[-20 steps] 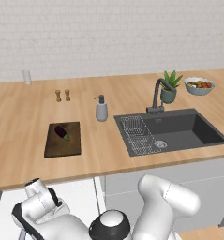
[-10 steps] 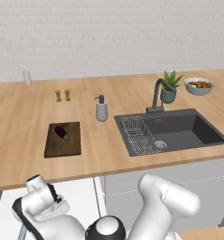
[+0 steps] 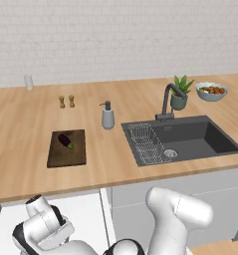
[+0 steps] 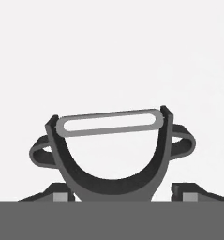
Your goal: Place the appropriate cutting tool for cutting the eggplant skin on the cutting board.
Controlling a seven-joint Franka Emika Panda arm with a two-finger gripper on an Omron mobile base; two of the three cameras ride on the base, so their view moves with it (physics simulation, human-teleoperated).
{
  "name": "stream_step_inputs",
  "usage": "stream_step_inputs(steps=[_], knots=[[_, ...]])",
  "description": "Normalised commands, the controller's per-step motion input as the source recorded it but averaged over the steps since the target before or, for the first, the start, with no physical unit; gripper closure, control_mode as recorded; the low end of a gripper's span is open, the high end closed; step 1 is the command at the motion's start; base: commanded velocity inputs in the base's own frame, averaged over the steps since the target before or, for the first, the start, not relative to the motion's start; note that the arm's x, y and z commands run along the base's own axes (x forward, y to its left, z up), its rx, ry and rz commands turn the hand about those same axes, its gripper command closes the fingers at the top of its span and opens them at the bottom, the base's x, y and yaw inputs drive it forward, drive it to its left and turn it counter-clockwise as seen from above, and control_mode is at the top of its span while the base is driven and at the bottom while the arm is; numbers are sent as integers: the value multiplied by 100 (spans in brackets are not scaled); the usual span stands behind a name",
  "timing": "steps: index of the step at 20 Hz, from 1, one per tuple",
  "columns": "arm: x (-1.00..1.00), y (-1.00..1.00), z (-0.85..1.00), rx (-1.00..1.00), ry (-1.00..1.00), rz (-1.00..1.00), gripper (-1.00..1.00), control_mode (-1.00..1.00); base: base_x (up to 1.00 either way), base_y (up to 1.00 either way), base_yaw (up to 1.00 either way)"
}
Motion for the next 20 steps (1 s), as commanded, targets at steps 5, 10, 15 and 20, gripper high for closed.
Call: stream_step_inputs(steps=[5,10,15,20], knots=[[-42,0,-1,4,-13,0,100,-100,0,0,0],[-36,-3,73,7,-2,0,100,-100,0,0,0],[-37,-1,100,5,0,3,100,-100,0,0,0],[-39,0,100,0,0,7,100,-100,0,0,0]])
